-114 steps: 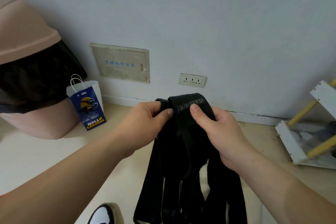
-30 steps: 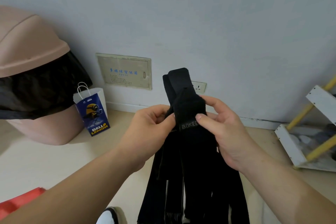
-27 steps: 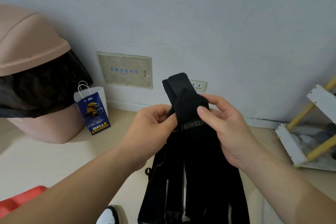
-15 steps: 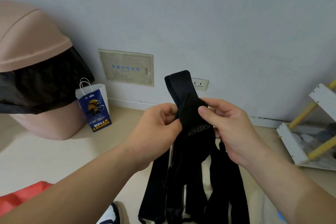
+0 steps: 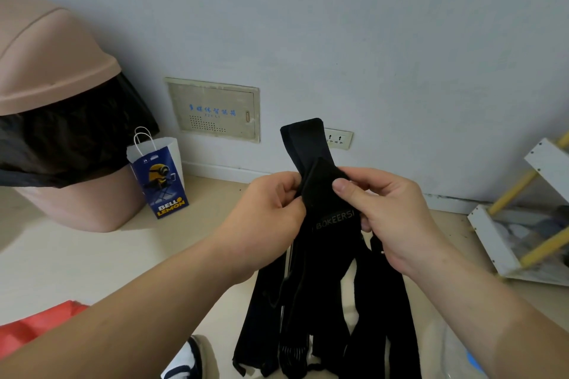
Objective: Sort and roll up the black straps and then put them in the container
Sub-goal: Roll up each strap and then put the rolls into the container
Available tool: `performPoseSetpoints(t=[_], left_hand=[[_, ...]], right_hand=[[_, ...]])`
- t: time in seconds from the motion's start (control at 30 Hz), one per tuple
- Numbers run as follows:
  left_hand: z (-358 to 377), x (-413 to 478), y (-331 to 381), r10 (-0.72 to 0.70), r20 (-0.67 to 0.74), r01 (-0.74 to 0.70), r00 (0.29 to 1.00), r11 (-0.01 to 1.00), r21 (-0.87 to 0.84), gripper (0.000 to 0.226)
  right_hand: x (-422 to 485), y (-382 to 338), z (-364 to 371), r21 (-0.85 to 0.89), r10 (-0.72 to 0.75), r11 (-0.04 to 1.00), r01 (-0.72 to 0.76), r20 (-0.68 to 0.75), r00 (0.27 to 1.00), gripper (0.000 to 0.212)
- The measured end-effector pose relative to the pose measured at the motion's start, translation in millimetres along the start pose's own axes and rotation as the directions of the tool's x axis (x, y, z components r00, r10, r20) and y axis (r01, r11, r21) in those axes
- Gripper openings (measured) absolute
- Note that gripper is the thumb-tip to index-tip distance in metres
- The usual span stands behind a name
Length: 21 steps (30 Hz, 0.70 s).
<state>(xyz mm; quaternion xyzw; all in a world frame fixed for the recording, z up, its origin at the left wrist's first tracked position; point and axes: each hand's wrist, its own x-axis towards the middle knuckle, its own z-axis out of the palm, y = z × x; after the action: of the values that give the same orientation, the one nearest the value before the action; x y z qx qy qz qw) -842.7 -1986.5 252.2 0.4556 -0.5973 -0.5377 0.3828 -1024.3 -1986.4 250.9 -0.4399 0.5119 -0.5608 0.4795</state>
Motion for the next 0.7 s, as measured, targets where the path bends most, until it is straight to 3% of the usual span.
performPoseSetpoints(t=[0.13, 0.27, 0.43, 0.6, 0.7], left_hand=[[-0.5, -1.1, -3.2, 0.018, 0.02, -0.018, 1.0, 1.0, 0.024, 0.018], [-0.2, -2.3, -3.7, 0.046, -0.047, -0.045, 0.998, 0.999, 0.017, 0.016], [2.0, -1.5, -2.8, 0.052, -0.075, -0.052, 0.996, 0.999, 0.004, 0.012], [-0.8, -0.2, -1.9, 0.062, -0.089, -0.061, 0.994, 0.998, 0.012, 0.028], [-0.4, -0.8, 0.7, 0.035, -0.049, -0.035, 0.998, 0.999, 0.004, 0.029]], right_hand=[[0.5, 1.4, 0.6, -0.018, 0.013, 1.0, -0.013, 0.001, 1.0, 0.02], [2.5, 4.4, -1.0, -0.074, 0.026, 0.997, -0.026, 0.002, 1.0, 0.029], [4.1, 2.8, -1.3, -0.004, 0.055, 0.998, -0.055, 0.006, 0.998, 0.021], [6.0, 8.2, -2.4, -0.084, 0.045, 0.995, -0.046, -0.003, 0.999, 0.022], [5.2, 8.2, -1.8, -0.027, 0.02, 0.999, -0.021, -0.032, 0.999, 0.023]])
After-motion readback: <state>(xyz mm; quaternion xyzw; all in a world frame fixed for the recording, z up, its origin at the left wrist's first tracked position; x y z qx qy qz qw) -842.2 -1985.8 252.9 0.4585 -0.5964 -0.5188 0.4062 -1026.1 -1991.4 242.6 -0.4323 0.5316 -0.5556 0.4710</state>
